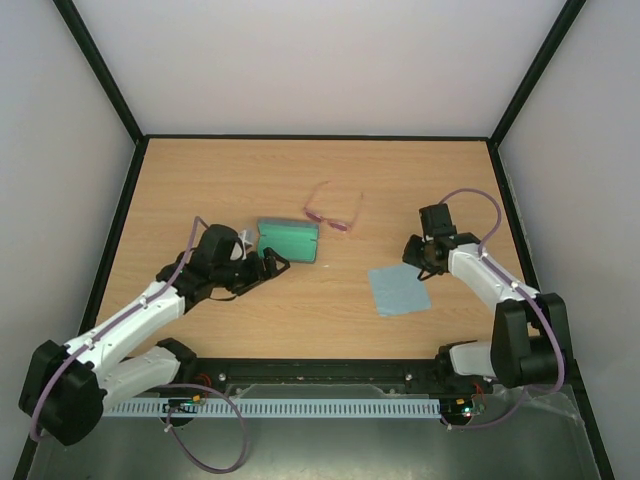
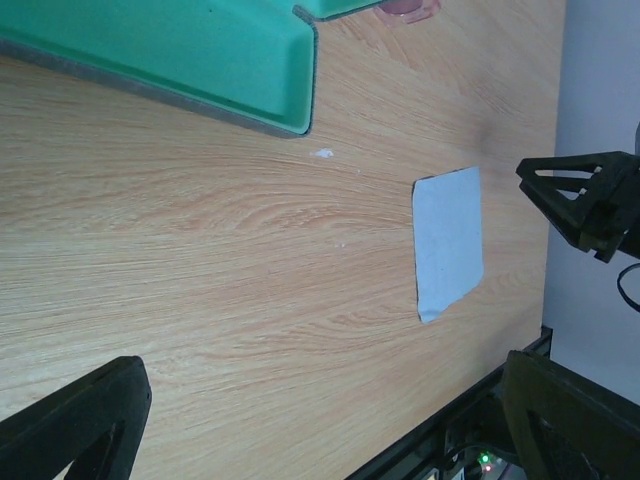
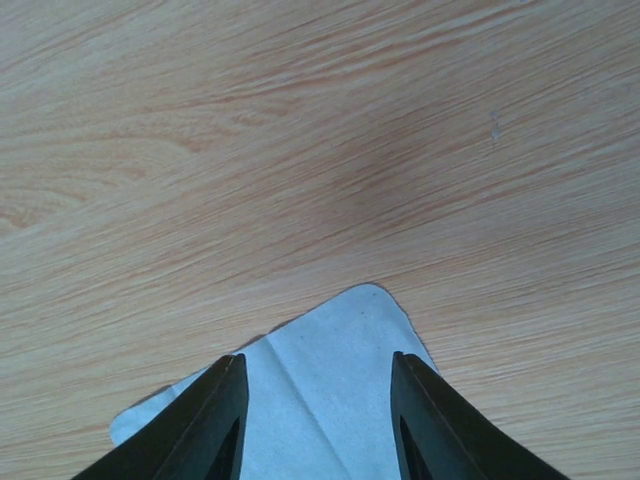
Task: Organize the sunglasses
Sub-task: Pick up the glasses cleaning cloth from the center of the board.
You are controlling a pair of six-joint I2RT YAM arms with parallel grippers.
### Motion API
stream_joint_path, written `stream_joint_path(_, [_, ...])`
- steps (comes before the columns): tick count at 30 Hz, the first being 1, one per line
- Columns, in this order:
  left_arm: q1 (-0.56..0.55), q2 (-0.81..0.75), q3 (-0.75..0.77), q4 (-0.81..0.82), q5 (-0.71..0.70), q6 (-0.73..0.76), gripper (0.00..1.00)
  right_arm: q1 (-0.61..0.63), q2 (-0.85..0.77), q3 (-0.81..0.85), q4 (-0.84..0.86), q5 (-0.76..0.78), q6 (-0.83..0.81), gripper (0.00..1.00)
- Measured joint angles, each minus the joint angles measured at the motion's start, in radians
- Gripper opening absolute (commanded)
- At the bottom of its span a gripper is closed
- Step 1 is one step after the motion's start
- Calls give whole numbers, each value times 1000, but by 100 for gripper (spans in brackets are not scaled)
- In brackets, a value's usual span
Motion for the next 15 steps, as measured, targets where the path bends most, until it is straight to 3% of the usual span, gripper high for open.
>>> stream_joint_path(6, [-28, -43, -3, 16, -26, -10, 99, 0, 21, -13, 35, 14, -1, 33])
stream_joint_path(15, [-28, -51, -57, 53, -11, 3, 99, 0, 56, -18, 39, 51, -1, 33])
